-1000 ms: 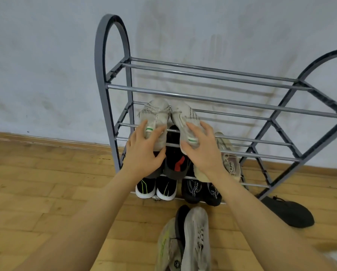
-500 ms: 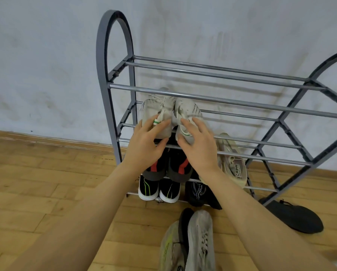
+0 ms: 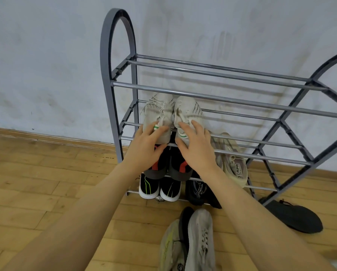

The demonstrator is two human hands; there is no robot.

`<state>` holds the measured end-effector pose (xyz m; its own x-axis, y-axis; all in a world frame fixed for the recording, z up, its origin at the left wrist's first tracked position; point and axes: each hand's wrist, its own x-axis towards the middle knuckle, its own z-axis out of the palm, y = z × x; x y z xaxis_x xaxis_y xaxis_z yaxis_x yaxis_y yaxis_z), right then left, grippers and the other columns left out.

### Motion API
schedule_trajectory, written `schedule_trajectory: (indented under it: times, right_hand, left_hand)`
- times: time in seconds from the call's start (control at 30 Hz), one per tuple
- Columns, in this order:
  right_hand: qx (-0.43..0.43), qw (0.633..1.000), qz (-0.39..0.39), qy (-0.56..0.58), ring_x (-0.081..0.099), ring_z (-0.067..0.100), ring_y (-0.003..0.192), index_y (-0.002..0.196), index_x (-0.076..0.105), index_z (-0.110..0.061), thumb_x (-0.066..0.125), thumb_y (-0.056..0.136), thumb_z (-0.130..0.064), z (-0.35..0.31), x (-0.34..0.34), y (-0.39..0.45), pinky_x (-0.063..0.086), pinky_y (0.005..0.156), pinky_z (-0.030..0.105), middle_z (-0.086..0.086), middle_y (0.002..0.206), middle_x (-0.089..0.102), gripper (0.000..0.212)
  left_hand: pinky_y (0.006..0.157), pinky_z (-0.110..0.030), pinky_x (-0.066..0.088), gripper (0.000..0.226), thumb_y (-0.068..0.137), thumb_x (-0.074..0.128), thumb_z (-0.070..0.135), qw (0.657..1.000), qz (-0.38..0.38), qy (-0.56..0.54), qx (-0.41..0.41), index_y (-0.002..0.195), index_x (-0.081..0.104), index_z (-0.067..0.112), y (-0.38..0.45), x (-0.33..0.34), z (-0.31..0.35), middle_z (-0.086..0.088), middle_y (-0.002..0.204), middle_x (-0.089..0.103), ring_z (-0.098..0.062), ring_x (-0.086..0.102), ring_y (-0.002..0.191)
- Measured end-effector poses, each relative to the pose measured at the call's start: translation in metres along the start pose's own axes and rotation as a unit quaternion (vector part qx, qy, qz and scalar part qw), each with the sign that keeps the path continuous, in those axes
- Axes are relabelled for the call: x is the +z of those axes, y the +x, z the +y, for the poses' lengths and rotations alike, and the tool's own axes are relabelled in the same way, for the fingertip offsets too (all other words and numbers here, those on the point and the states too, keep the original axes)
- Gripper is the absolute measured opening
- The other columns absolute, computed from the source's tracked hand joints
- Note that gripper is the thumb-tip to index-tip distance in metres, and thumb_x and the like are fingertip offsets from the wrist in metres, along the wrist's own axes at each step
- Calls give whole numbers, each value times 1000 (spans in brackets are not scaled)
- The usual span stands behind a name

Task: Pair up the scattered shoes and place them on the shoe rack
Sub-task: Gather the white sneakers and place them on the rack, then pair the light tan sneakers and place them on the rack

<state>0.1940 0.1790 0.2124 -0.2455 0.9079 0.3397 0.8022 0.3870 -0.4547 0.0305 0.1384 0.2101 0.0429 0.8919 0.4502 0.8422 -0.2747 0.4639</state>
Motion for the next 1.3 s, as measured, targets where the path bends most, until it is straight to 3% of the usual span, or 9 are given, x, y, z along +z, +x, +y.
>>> schedule_trajectory:
  times: [0.3,0.4,0.5,0.7,0.9,1.03,1.13,1.3]
  right_hand:
    - [3,999,-38,31,17,34,137,142,34,-35,51,93,-36,-7,-11,-2,31,104,45,7,152,24,52]
    - [12,998,-55,27,13,34,139,143,29,-36,48,94,-37,-10,-15,-5,29,106,50,7,154,19,53]
    - [9,999,-33,-12,10,36,141,145,23,-37,44,95,-39,-13,-19,-15,17,112,52,9,156,16,54]
    - [-65,997,25,-24,28,27,134,139,40,-24,46,94,-33,-53,-22,-57,17,109,41,5,145,38,45]
    - [-149,986,-56,45,44,25,120,131,49,-20,43,97,-27,-132,8,-99,31,100,39,2,131,51,36]
    - [-220,965,-128,68,49,27,116,127,52,-13,43,96,-25,-182,53,-131,40,96,44,7,124,55,35]
    - [-280,939,-188,68,51,28,114,129,52,-13,44,96,-27,-206,97,-161,42,94,43,7,124,57,37]
    - [-307,909,-276,54,48,28,115,134,46,-20,38,97,-33,-238,178,-204,36,93,39,3,130,53,40]
  left_hand:
    - [97,-50,39,46,84,65,17,1000,-25,-5,-9,128,52,18,0,-3,12,-10,131,46,-37,43,116]
    - [93,-53,43,55,87,60,24,997,-54,44,-13,138,41,27,-2,-9,12,-13,143,33,-39,42,119]
    - [97,-51,42,59,90,54,28,992,-47,118,-11,143,29,33,-14,-19,13,-14,150,26,-39,34,129]
    - [104,-48,35,47,92,51,27,989,19,135,-58,136,43,14,-71,-66,18,-10,142,43,-33,36,130]
    - [100,-42,35,38,92,50,26,969,70,170,-164,128,53,13,-164,-133,-4,-8,139,47,-30,40,127]
    - [98,-43,37,38,92,49,29,949,58,200,-235,127,53,16,-226,-162,-33,-6,138,47,-31,43,123]
    - [98,-45,37,39,92,49,30,929,60,192,-309,128,52,16,-279,-165,-60,-7,137,47,-32,42,123]
    - [104,-46,34,43,94,46,32,885,33,185,-427,134,45,16,-367,-150,-114,-9,142,41,-32,38,128]
